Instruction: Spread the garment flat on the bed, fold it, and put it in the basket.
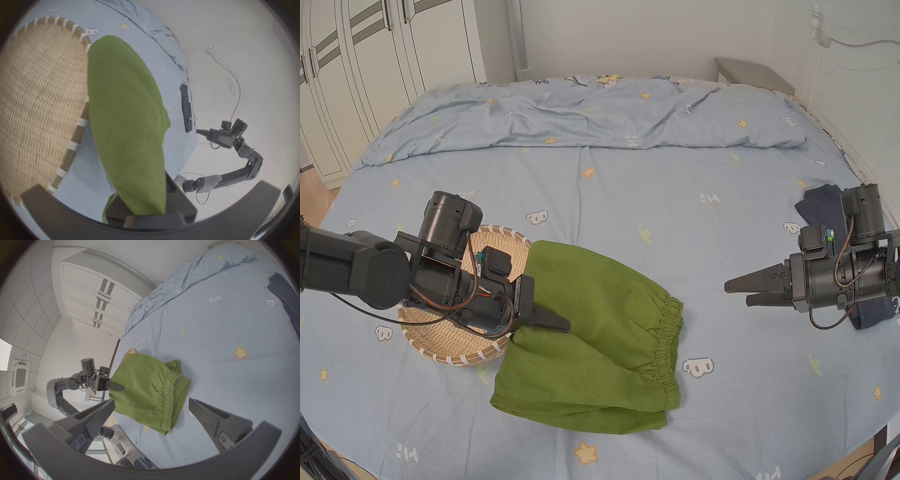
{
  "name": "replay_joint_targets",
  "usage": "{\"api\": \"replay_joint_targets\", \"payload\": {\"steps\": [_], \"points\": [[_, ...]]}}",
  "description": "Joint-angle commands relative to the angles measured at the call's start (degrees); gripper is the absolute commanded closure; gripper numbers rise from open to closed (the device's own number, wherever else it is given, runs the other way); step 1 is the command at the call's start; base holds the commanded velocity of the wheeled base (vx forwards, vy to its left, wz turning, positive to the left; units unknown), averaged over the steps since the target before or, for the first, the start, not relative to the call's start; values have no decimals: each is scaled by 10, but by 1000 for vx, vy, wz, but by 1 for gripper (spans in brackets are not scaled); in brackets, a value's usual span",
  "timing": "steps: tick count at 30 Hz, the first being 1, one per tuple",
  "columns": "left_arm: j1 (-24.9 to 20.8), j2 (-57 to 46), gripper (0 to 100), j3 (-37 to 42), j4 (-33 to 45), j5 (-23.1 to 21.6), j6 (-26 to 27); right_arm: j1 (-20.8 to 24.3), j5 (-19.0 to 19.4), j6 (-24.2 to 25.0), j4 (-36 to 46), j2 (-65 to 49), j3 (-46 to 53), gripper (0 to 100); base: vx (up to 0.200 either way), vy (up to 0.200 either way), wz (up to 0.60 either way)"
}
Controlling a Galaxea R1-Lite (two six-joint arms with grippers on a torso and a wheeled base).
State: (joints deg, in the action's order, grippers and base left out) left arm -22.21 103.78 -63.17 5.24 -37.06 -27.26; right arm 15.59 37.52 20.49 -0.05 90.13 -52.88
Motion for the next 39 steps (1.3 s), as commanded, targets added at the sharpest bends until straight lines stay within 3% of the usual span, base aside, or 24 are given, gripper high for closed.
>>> {"api": "replay_joint_targets", "payload": {"steps": [1, 5, 9, 13, 20, 30, 39], "points": [[-34, -6, 100, -42, 39, 2, 30, 2, 0, 0, 5, -17, 1, 0, 0, 0, 0], [-40, -12, 100, -92, 132, 5, 93, 4, 0, 0, 9, -21, 1, 0, 0, 0, 0], [-42, -25, 100, -102, 160, 39, 139, 4, 0, 0, 9, -23, 0, 0, 0, 0, 0], [-39, -50, 100, -107, 151, 71, 146, 4, -2, 0, 9, -24, 0, 0, 0, 0, 0], [-38, -82, 100, -107, 137, 72, 146, 3, -5, 0, 9, -29, 0, 0, 0, 0, 0], [3, -151, 100, -78, 68, 72, 143, 2, -5, 0, 9, -36, 1, 0, 0, 0, 0], [83, -152, 100, -43, -66, 71, 135, 1, -6, 0, 9, -50, 1, 0, 0, 0, 0]]}}
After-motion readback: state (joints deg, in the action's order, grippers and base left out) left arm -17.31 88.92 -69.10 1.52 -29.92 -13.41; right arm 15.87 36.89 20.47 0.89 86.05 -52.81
